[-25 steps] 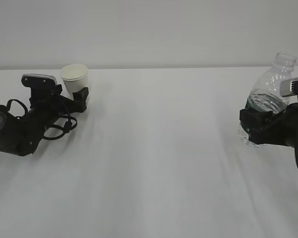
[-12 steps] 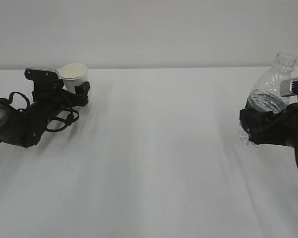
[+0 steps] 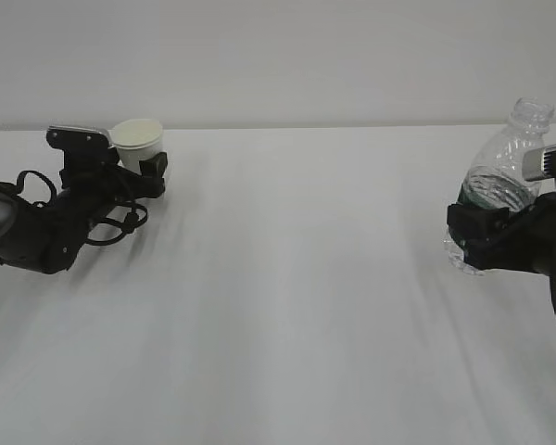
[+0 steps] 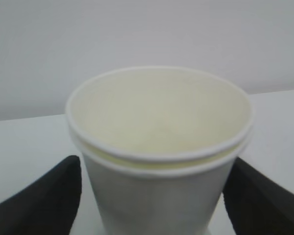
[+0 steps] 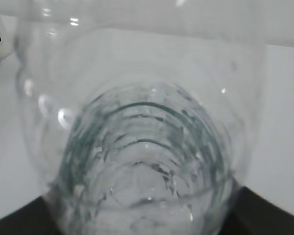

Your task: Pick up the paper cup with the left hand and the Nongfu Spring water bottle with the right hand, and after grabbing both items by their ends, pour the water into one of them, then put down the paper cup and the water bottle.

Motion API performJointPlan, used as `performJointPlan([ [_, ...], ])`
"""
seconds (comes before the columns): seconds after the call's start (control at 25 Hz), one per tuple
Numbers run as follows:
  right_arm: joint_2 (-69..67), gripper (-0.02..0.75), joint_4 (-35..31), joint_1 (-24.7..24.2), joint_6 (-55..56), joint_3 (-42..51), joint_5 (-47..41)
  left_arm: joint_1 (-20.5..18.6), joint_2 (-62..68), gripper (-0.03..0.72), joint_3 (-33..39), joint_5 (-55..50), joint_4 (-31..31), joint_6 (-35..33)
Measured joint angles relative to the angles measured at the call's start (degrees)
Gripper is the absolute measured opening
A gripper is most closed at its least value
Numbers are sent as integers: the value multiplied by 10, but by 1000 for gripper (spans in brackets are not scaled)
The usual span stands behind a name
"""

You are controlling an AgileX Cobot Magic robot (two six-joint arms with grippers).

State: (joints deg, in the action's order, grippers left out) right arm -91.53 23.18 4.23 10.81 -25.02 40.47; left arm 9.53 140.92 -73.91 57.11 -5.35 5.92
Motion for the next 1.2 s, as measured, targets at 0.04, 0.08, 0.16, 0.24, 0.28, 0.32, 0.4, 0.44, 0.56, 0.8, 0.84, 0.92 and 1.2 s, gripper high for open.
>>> performJointPlan([
  [0.04,0,410,0,0,0,0,0,0,1,648,-4,-6,0,0],
  [0.08,0,410,0,0,0,0,0,0,3,647,-11,-11,0,0],
  [0.16,0,410,0,0,0,0,0,0,12,645,-21,-11,0,0],
  [0.24,0,410,0,0,0,0,0,-1,22,644,-28,-12,-3,0],
  [0.28,0,410,0,0,0,0,0,-1,27,644,-29,-12,-6,0],
  [0.32,0,410,0,0,0,0,0,-1,30,643,-31,-12,-9,0],
  [0.4,0,410,0,0,0,0,0,-1,32,647,-31,-12,-14,0],
  [0.44,0,410,0,0,0,0,0,-1,32,653,-32,-12,-16,0],
  [0.56,0,410,0,0,0,0,0,-1,32,674,-33,-11,-18,0],
  [0.8,0,410,0,0,0,0,1,-1,32,680,-48,-11,-19,0],
  [0.84,0,410,0,0,0,0,1,-1,32,680,-52,-11,-19,0],
  [0.92,0,410,0,0,0,0,1,-1,35,680,-57,-11,-19,0],
  [1.2,0,410,0,0,0,0,1,-1,50,674,-63,-8,-19,0],
])
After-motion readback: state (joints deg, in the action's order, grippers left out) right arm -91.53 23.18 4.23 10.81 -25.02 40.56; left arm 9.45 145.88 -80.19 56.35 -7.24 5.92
